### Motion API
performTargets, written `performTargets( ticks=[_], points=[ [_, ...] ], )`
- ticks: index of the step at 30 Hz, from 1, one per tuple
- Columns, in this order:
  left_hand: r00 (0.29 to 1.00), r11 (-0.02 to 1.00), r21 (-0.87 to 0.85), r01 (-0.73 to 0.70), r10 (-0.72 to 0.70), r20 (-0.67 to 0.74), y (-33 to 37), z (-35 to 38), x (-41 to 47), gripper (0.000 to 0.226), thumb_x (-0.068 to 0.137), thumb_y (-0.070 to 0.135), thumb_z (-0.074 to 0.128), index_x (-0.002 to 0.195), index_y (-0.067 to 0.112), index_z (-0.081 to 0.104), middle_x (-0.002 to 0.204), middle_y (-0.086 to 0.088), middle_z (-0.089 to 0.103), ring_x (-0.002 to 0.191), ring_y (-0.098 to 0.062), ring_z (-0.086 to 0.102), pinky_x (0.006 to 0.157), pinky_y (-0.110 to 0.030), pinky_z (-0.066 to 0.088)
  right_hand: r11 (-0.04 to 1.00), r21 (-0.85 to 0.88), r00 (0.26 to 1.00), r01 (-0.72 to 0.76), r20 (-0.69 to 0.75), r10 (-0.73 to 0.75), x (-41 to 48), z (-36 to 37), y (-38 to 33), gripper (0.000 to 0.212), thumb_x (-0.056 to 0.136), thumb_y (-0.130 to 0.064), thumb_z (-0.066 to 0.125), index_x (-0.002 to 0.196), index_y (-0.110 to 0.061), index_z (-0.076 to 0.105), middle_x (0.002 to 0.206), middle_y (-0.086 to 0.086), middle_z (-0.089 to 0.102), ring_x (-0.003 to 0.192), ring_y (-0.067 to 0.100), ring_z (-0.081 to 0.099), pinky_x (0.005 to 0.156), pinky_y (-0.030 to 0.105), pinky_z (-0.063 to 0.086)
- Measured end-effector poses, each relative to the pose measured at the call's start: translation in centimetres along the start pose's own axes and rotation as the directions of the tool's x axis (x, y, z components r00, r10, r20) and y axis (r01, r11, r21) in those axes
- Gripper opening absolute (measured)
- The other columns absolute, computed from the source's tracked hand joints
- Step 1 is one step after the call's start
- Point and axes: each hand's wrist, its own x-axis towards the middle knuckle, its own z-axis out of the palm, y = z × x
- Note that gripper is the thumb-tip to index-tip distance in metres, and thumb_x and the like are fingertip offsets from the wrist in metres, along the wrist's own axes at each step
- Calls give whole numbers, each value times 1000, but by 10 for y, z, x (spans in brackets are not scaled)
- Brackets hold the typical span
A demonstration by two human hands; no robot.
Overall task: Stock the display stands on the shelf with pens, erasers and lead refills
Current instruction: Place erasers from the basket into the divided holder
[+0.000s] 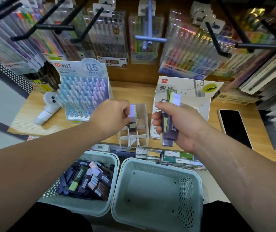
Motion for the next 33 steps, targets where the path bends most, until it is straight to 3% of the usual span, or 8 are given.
performTargets(
  ticks=[9,12,16,19,22,27,30,33],
  points=[
    [1000,1000,-17,-9,9,10,0,-4,0,24,76,22,82,80,22,59,70,9,61,69,-17,61,65,-40,55,993,80,982,-92,171,77,-2,0,1,23,93,2,54,112,-3,67,76,15,66,57,21,62,56,28,57],
    [999,987,-156,30,-34,-17,6,-12,-1,14,83,19,78,88,21,64,75,9,64,68,-7,61,65,-30,52,992,89,985,-84,158,70,-2,3,2,22,93,3,56,109,-4,69,75,13,66,63,21,65,63,31,62],
    [958,661,-699,273,-256,132,41,-37,0,6,96,24,66,98,19,69,80,0,67,51,-5,50,47,-16,40,996,55,984,-64,169,53,-3,8,3,20,92,3,60,107,-4,71,81,13,70,72,23,68,75,39,64],
    [942,595,-731,335,-186,280,53,-43,-4,10,98,24,62,100,21,72,63,16,64,52,-6,47,45,-15,39,999,-8,974,-40,221,40,-5,12,5,15,94,3,60,96,-8,70,85,15,74,77,25,72,82,44,62],
    [926,564,-735,376,-203,318,47,-40,-5,9,95,22,67,94,19,76,56,9,58,51,-7,44,47,-18,38,998,-55,974,-16,224,28,-4,13,7,22,93,1,62,83,-13,76,89,18,76,81,28,74,87,47,61],
    [928,539,-755,373,-198,317,44,-45,-7,9,95,14,66,98,10,73,69,-9,61,52,-10,52,46,-22,41,997,-74,988,9,156,3,-2,9,7,13,91,-5,65,97,-15,70,89,16,77,90,39,74,85,52,60],
    [942,485,-812,324,-246,229,41,-48,-8,8,97,8,61,101,4,68,82,-14,68,61,-14,62,51,-23,51,999,-26,999,25,42,-24,-1,6,3,12,89,-3,65,93,-13,71,79,9,73,73,36,71,56,39,59],
    [931,383,-874,300,-316,182,32,-50,-10,7,98,4,59,99,4,66,87,-17,69,66,-18,68,61,-25,58,1000,1,999,21,-43,-21,1,2,1,10,90,-1,65,95,-9,68,85,12,73,73,32,73,55,36,60]
  ],
)
